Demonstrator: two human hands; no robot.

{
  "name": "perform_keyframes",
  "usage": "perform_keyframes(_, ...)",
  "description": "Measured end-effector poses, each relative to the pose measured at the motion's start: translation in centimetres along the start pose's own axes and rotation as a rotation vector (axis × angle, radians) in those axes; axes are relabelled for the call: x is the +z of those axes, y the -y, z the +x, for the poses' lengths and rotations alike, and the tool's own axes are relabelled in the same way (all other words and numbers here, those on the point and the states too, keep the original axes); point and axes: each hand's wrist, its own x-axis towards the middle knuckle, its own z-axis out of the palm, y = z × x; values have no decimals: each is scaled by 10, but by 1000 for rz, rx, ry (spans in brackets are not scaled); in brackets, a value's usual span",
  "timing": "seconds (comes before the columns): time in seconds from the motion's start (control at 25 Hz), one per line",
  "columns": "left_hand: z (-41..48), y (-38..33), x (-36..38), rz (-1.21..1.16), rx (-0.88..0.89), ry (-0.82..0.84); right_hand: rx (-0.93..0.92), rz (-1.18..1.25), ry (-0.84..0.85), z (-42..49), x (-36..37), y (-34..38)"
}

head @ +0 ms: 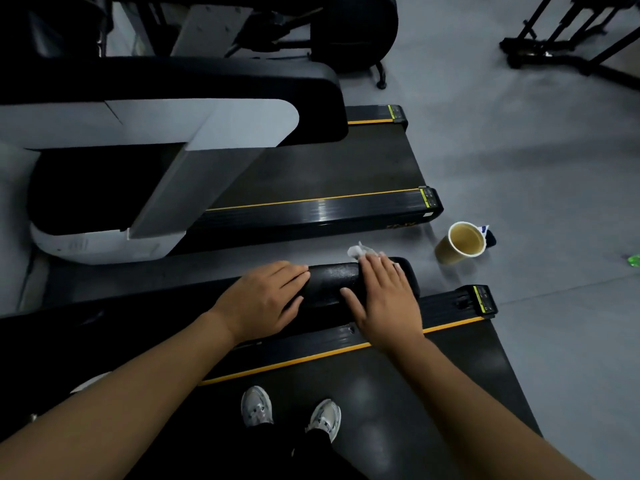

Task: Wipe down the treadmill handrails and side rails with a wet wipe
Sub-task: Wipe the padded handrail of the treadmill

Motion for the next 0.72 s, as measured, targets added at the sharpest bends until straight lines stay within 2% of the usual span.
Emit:
perform_keyframes(0.16, 2, -1, 1, 8, -14, -18, -209, 23, 57, 6, 5, 40)
perform_keyframes(0.32, 2, -4, -1, 22, -1, -11, 3, 6, -33, 8, -2, 5)
perform_keyframes(0.4, 4, -4, -1, 16, -4, -17, -26, 13, 10, 7, 0, 23)
perform_keyframes(0.48, 3, -3, 0, -1, -9, -25, -158, 35, 62, 0, 11, 56)
perform_keyframes(0.56, 3, -3, 1, 0, -17, -27, -214, 28, 28, -4, 15, 55)
perform_keyframes(0.72, 2, -3, 1, 12, -14, -22, -54, -90, -43, -15, 13, 10)
